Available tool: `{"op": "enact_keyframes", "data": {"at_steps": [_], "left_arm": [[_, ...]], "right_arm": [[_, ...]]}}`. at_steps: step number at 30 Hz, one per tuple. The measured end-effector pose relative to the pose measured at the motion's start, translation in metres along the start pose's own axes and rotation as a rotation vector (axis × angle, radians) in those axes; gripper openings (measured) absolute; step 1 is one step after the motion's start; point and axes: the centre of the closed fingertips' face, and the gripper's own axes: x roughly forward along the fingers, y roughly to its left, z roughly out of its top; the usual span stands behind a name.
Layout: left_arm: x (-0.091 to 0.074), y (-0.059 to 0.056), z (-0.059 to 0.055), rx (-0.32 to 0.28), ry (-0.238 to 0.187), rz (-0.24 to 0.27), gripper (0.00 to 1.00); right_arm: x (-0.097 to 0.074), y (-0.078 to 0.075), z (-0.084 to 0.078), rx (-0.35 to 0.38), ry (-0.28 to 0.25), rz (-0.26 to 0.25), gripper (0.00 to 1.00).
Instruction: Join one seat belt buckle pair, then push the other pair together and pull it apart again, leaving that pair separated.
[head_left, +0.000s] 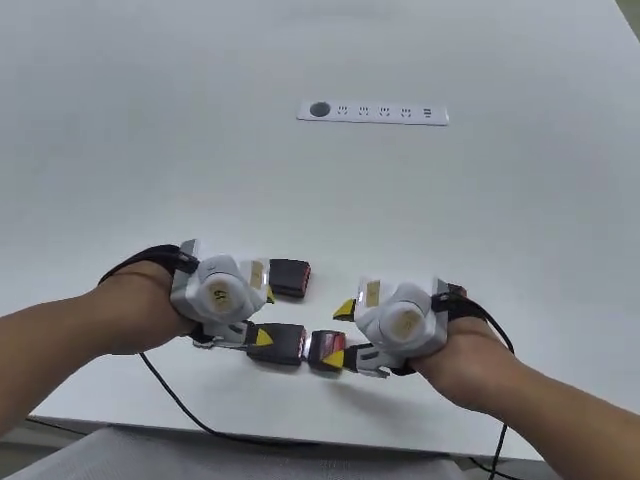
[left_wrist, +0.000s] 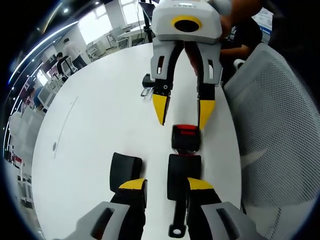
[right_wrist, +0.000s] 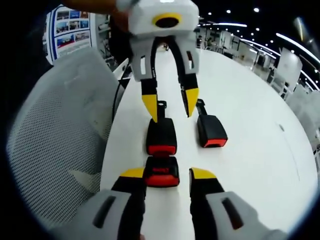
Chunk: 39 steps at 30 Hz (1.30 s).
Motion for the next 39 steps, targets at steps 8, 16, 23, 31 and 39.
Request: {"op": "enact_keyframes", "data": {"at_steps": [8,16,23,31,39], "left_arm": [[0.006,0.028,0.0,0.02,-0.012,0.032,0.32],[0.013,0.057,-0.004,0.044,0.003,0.023,0.35],[0.024,0.07,-0.011,0.03,0.007,0.011,0.36],[0.031,0.069,-0.017,0.026,0.024,-0.013,0.37],[0.037,0.068,-0.023,0.04,0.048,-0.035,0.34]], "right_arm": [[-0.016,-0.023,-0.014,-0.003,0.024,-0.028,0.34],[-0.04,-0.059,-0.042,0.041,0.066,-0.087,0.34],[-0.069,-0.082,-0.091,0.083,0.133,-0.142,0.35],[-0.084,-0.086,-0.129,0.114,0.197,-0.142,0.35],[-0.075,-0.085,-0.136,0.124,0.222,-0.114,0.35]]}}
